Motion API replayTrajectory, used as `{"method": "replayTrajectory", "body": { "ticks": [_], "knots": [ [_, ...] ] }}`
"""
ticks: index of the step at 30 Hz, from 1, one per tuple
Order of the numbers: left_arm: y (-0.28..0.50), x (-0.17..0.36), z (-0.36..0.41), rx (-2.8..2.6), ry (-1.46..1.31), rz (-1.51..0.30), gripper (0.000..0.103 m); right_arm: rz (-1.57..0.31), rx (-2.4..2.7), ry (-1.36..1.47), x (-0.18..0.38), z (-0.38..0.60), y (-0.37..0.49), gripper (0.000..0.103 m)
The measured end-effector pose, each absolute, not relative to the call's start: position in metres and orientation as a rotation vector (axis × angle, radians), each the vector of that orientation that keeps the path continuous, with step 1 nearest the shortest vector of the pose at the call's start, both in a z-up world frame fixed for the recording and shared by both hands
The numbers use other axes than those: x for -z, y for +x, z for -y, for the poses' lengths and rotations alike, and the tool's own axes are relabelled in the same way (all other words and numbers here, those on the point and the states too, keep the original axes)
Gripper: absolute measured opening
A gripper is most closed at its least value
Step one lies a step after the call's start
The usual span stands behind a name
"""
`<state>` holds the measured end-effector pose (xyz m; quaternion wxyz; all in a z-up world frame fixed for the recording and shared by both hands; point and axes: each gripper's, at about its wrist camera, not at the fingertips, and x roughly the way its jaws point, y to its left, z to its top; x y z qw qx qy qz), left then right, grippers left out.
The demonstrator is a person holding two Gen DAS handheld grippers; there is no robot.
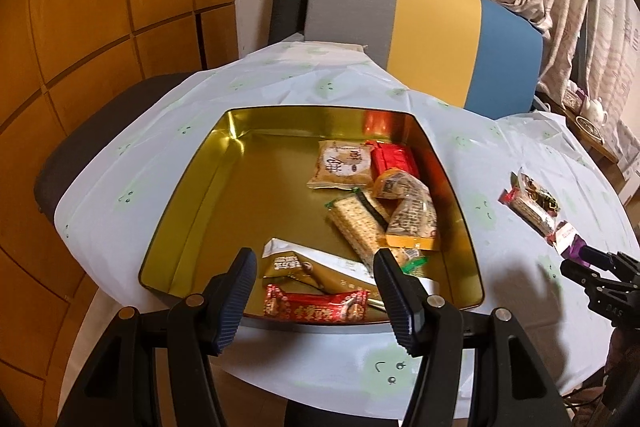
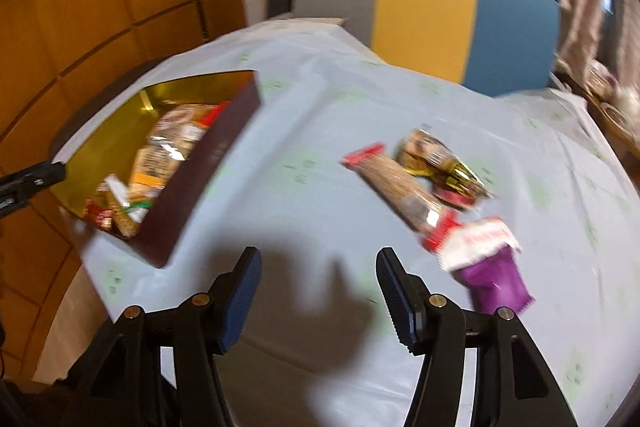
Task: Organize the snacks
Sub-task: 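Move both tools back from the tin to the remaining snacks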
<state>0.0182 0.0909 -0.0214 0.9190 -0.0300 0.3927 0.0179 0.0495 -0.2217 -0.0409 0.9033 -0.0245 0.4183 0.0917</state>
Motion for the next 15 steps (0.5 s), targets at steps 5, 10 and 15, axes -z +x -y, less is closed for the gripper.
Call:
{"method": "replayTrajectory", "body": {
  "ticks": [5,10,15],
  "knots": [
    [0.022,0.02,-0.083,-0.021,-0.044,-0.81,0.062,-0.899,-0.108,-0.004,0.057,0.251,0.043,0.063],
    [0.025,0.02,-0.072,-0.001,-0.029,-0.815,0.062,-0.923,-0.056,0.028,0.068,0.268,0.037,0.063],
    [0.028,0.017,-0.061,0.032,-0.01,-0.816,0.062,-0.93,-0.007,0.067,0.073,0.284,0.035,0.066]
  ]
}}
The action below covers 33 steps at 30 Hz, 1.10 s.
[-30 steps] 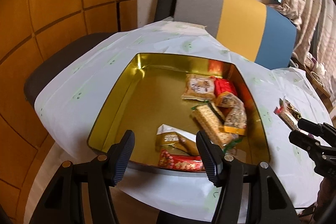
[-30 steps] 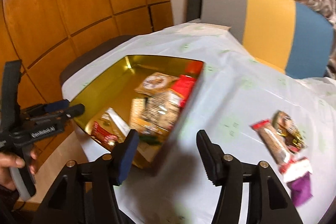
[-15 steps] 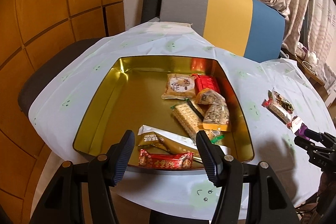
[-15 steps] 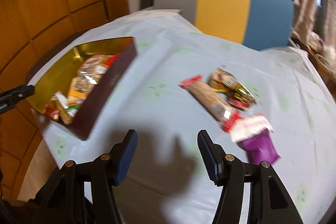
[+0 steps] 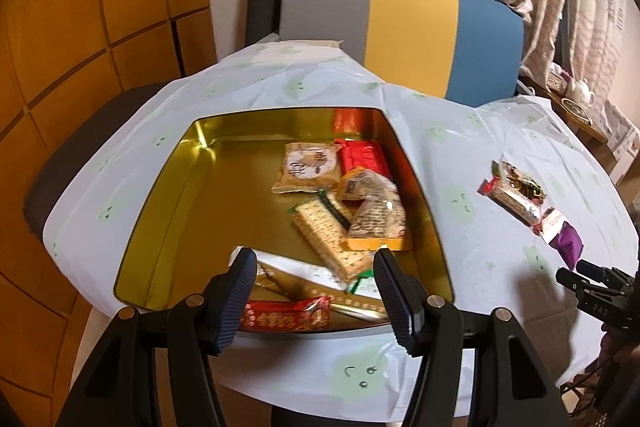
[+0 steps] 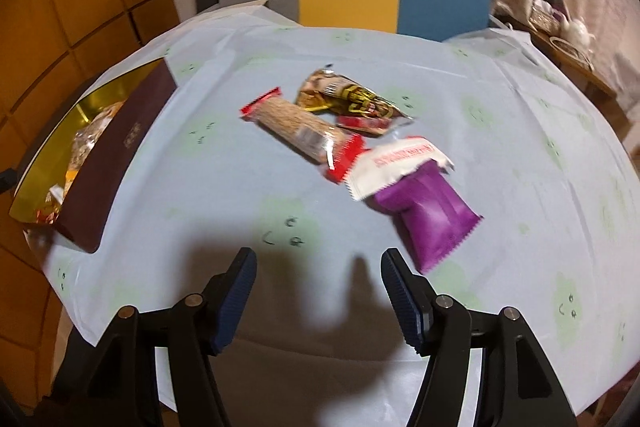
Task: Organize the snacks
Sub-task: 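Move both tools back from the tin to the remaining snacks, then grasp the sesame bar with red ends with the left tool and lift it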
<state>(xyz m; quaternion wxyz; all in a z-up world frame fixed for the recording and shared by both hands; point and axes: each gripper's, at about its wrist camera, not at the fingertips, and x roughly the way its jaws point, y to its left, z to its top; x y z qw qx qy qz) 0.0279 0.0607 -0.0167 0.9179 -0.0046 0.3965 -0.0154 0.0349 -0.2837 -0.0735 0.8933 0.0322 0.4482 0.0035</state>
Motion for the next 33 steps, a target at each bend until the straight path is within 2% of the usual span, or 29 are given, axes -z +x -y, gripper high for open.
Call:
{"method": "replayTrajectory", "body": {
  "ticks": [11,20,27,30,33],
  "knots": [
    [0.048,-0.005,0.008,0.263,0.036,-0.798,0.062,-0.935,0.038,0.089,0.077,0.301,0.028,0.067],
    [0.098,0.021,0.098,0.493,-0.068,-1.012,0.062,-0.957,0.007,0.126,0.092,0.302,0.022,0.068],
    [0.143,0.053,0.151,0.457,-0.177,-1.146,0.062,-0.939,-0.029,0.117,0.096,0.299,0.019,0.077],
    [0.164,0.065,0.164,0.377,-0.241,-1.173,0.073,-0.932,-0.039,0.098,0.097,0.297,0.018,0.079],
    [0.177,0.074,0.173,0.321,-0.268,-1.193,0.073,-0.923,-0.05,0.088,0.098,0.296,0.016,0.079]
  ]
}}
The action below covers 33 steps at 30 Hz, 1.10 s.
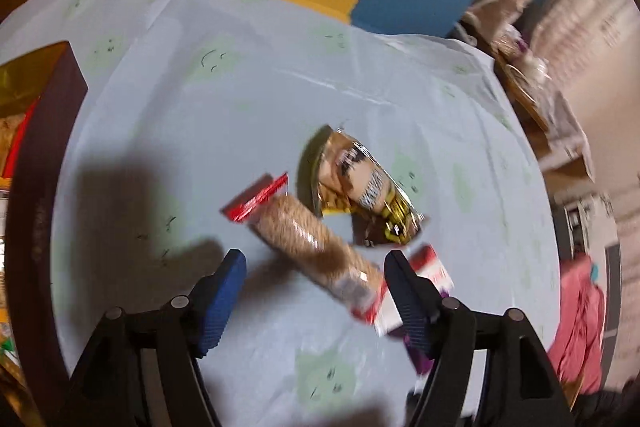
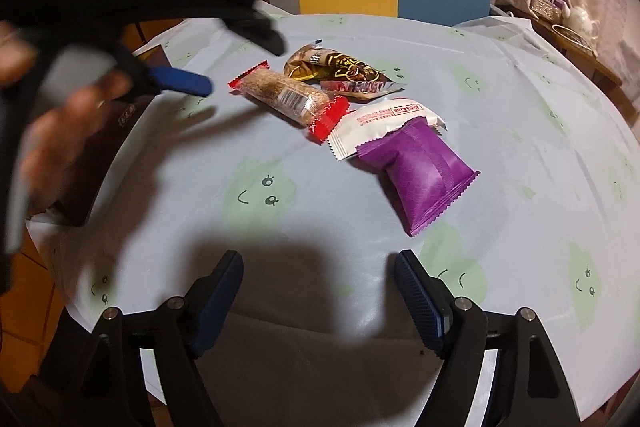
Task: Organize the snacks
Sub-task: 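Grasp the sesame bar with red ends with the left tool and lift it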
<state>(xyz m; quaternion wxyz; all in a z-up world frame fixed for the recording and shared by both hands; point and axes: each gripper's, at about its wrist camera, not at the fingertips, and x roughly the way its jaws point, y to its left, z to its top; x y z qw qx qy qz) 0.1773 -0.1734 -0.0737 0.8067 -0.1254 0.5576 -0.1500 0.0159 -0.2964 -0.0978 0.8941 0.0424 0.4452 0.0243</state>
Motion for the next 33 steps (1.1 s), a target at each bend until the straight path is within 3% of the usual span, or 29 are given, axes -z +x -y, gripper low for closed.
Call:
{"method": "replayTrajectory", "body": {
  "ticks": [16,19,21,23,33],
  "knots": [
    [0.17,0.095,0.214,0.246,0.057,-1.163,0.073,-0.876,-0.089,0.064,0.101,0.296,0.01,0.083],
    [0.168,0.093,0.217,0.3,0.145,-1.16,0.063,-0.877,-0.085,0.064,0.1,0.295,0.009,0.083],
    [0.164,0.091,0.212,0.336,0.197,-1.154,0.045,-0.879,-0.083,0.06,0.1,0.294,0.008,0.083],
    [0.159,0.089,0.204,0.376,0.247,-1.149,0.038,-0.881,-0.078,0.054,0.1,0.293,0.007,0.083],
    [0.136,0.088,0.165,0.509,0.329,-1.148,0.036,-0.885,-0.058,0.039,0.103,0.289,0.007,0.086]
  ]
}}
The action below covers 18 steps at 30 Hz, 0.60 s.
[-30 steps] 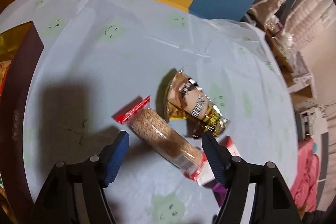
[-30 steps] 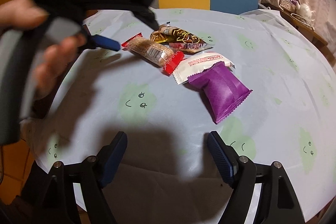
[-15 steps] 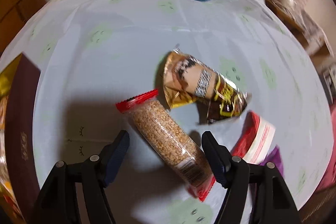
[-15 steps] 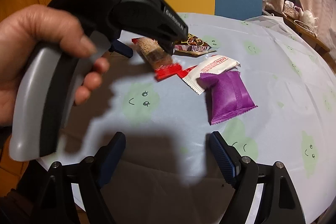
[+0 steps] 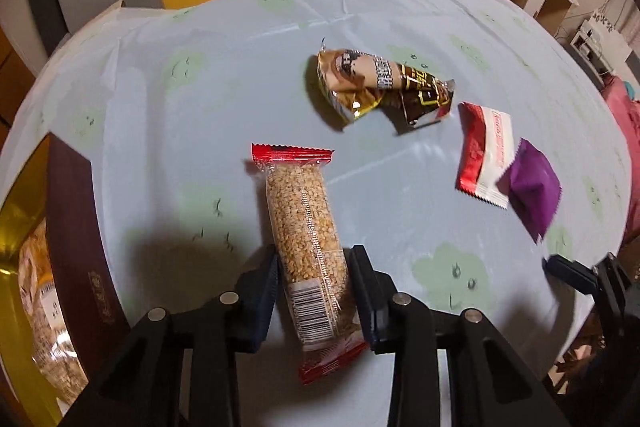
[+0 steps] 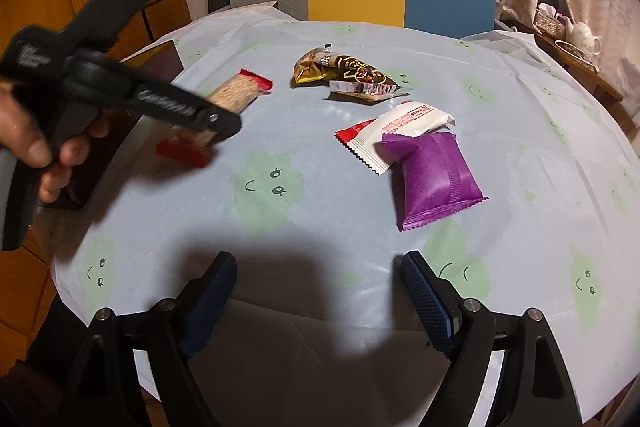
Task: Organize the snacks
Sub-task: 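Grasp the sesame bar with red ends with the left tool and lift it, then grasp the brown-and-gold wafer bag with the right tool while the left tool holds the sesame bar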
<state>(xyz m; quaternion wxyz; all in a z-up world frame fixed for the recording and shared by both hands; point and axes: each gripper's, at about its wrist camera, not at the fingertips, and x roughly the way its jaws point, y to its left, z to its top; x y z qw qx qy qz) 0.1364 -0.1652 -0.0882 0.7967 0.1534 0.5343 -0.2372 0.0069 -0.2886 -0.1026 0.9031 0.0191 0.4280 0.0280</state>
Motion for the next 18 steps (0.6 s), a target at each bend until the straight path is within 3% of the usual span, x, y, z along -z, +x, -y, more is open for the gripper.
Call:
{"method": "replayTrajectory", "body": {
  "ticks": [11,18],
  "knots": [
    [0.123,0.084,0.117,0.57,0.071,-1.185,0.057,-0.886,-0.038,0.037,0.103,0.287,0.0,0.087],
    [0.116,0.073,0.116,0.567,0.093,-1.155,0.059,-0.924,-0.04,0.036,0.101,0.287,0.0,0.087]
  ]
}}
